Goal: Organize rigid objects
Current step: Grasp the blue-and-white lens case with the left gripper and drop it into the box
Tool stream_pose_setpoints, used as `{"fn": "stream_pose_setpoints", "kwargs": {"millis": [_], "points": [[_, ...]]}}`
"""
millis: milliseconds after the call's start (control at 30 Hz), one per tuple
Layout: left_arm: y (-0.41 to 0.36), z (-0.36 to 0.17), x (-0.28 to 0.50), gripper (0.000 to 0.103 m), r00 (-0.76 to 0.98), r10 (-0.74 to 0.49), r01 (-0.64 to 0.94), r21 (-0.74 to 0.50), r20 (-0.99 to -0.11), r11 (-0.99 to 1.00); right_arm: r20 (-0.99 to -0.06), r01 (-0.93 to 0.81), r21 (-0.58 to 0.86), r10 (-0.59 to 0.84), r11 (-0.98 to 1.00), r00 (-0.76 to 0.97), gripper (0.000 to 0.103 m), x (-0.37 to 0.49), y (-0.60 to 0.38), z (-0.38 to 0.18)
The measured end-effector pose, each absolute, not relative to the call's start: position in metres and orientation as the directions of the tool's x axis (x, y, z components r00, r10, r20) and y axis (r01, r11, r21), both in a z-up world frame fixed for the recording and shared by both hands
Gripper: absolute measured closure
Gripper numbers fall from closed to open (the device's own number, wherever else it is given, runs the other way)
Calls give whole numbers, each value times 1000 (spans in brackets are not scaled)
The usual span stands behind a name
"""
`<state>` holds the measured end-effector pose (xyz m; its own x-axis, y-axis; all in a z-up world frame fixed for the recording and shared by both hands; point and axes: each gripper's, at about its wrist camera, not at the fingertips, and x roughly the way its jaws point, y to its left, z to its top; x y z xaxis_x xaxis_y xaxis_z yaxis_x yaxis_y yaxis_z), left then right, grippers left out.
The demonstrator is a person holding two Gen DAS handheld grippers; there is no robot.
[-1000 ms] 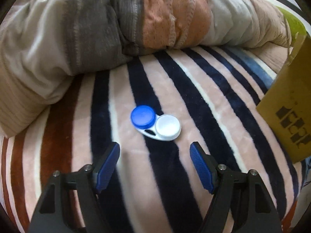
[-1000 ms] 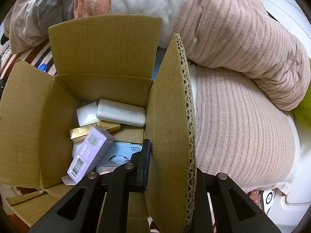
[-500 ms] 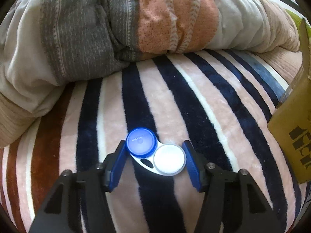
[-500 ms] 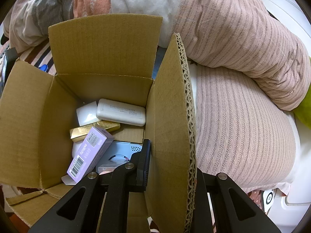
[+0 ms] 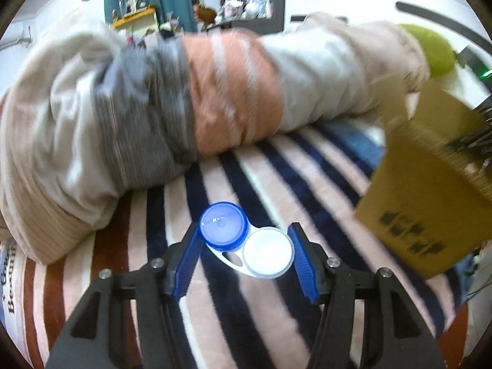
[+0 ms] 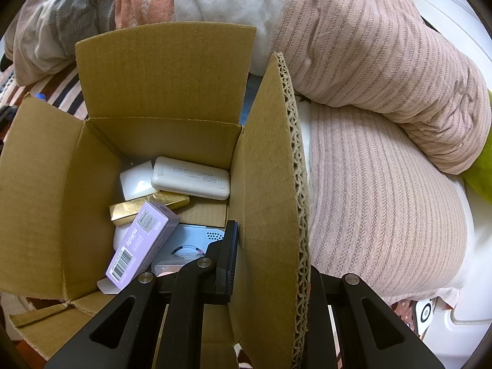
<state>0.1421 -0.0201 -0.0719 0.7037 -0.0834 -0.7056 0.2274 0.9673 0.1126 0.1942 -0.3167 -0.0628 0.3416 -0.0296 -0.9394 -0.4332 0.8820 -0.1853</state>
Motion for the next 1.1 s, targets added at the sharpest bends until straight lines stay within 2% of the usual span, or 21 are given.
{"fn": "stream_pose_setpoints", "kwargs": {"millis": [233,500,833,1100], "points": [[-61,-8,114,49,733,-225,350,72,-642,934,-938,-431,-188,-32,882,345,92,192,-314,-63],[-129,27,114,49,694,-364,481,24,-622,876,-935,-430,-189,-28,883,353,92,189,-313,-61],[-204,6,142,49,574,-371,553,11,-730,833,-931,-439,-194,-24,877,364,91,184,-310,-57],[-212,-12,148,48,514,-352,550,-14,-782,835,-928,-440,-194,-18,877,372,91,180,-310,-56]]}}
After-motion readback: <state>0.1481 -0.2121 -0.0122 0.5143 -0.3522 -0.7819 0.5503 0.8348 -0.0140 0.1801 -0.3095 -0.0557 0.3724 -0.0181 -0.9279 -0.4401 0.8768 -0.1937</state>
